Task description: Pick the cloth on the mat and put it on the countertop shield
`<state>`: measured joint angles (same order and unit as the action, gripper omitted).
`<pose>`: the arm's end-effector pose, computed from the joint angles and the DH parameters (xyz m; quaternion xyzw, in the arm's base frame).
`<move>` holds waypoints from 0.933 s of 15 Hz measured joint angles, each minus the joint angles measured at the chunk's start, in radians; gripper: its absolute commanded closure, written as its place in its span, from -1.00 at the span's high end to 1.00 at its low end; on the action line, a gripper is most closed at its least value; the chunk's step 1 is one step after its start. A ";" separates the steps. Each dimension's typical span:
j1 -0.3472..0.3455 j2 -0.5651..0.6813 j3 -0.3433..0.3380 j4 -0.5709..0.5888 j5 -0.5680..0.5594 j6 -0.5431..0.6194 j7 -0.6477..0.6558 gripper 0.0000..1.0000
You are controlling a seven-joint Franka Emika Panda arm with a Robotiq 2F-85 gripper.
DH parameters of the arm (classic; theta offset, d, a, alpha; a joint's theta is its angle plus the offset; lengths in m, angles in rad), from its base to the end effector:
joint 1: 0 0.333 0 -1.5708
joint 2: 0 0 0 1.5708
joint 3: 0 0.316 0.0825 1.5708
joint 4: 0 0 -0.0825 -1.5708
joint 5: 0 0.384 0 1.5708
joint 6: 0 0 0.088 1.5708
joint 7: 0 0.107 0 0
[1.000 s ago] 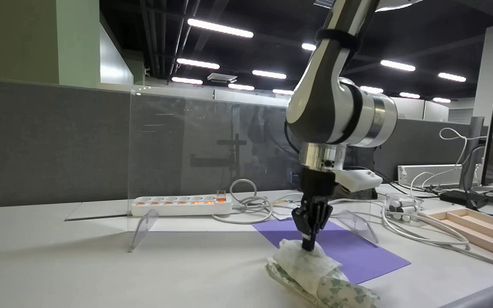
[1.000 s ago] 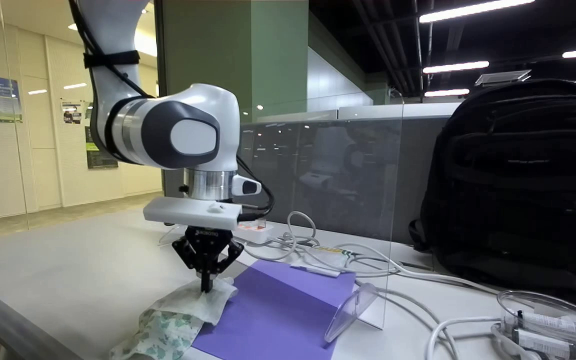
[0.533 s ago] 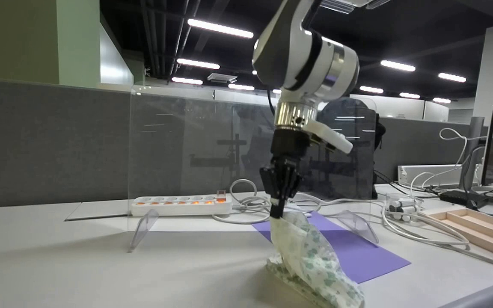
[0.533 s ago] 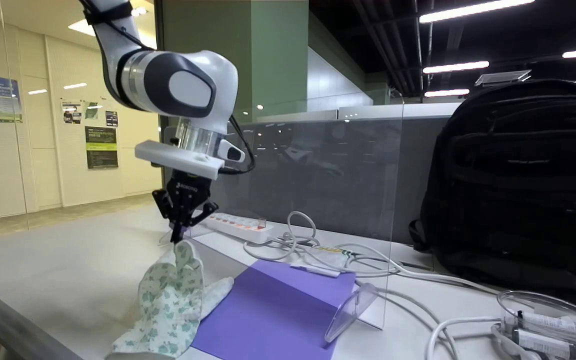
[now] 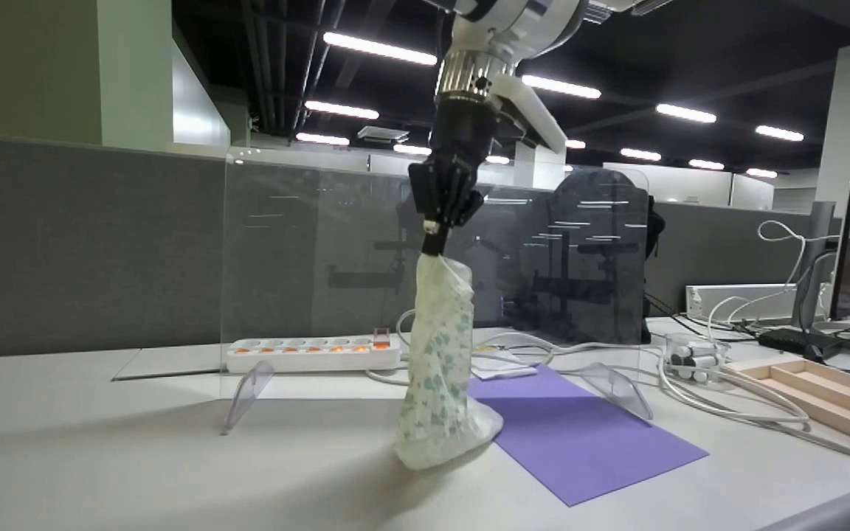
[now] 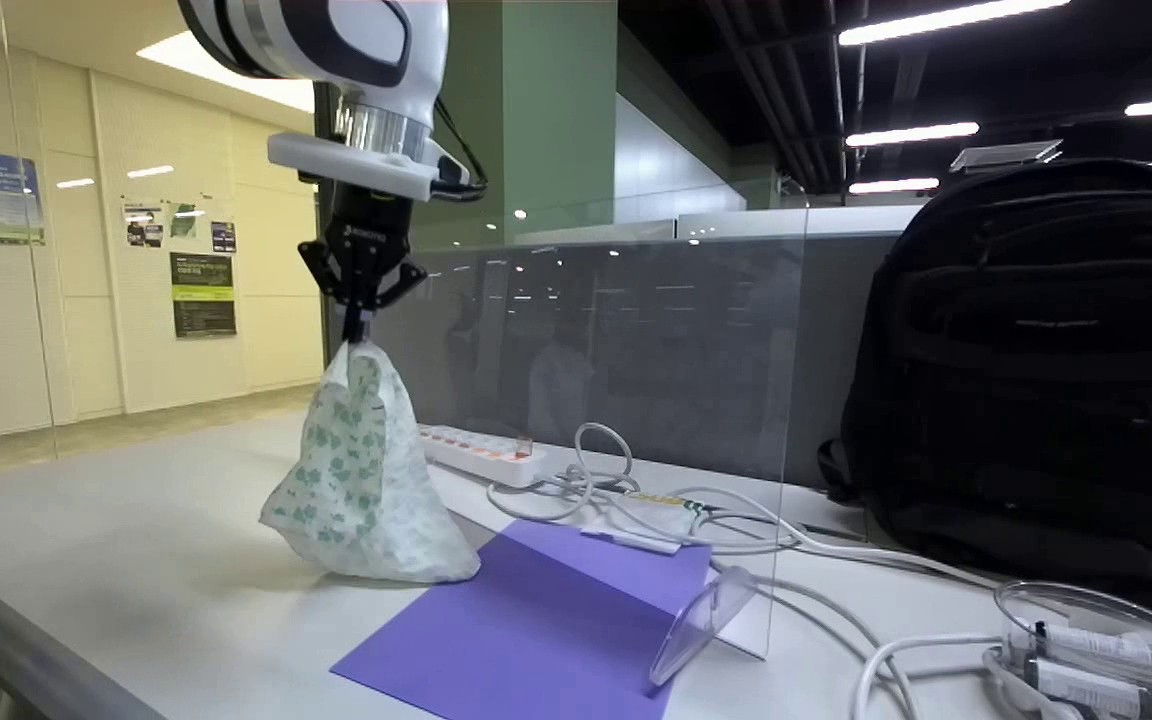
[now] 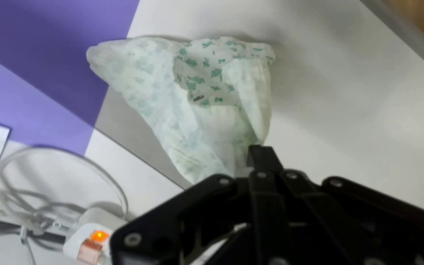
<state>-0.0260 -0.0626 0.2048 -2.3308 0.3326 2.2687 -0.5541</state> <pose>0.4894 0.0971 0.3635 -0.9596 -0.2541 -0.0228 0.1183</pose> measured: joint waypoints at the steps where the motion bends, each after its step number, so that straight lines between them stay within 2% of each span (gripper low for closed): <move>1: 0.020 -0.019 -0.011 0.011 0.000 0.000 0.003 -0.98; 8: 0.055 -0.044 -0.050 0.015 -0.003 0.006 -0.002 -1.00; 14: 0.100 -0.017 -0.067 0.036 -0.069 0.202 0.001 -1.00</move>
<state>0.0741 -0.0798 0.1376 -2.2947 0.2633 2.4706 -0.5528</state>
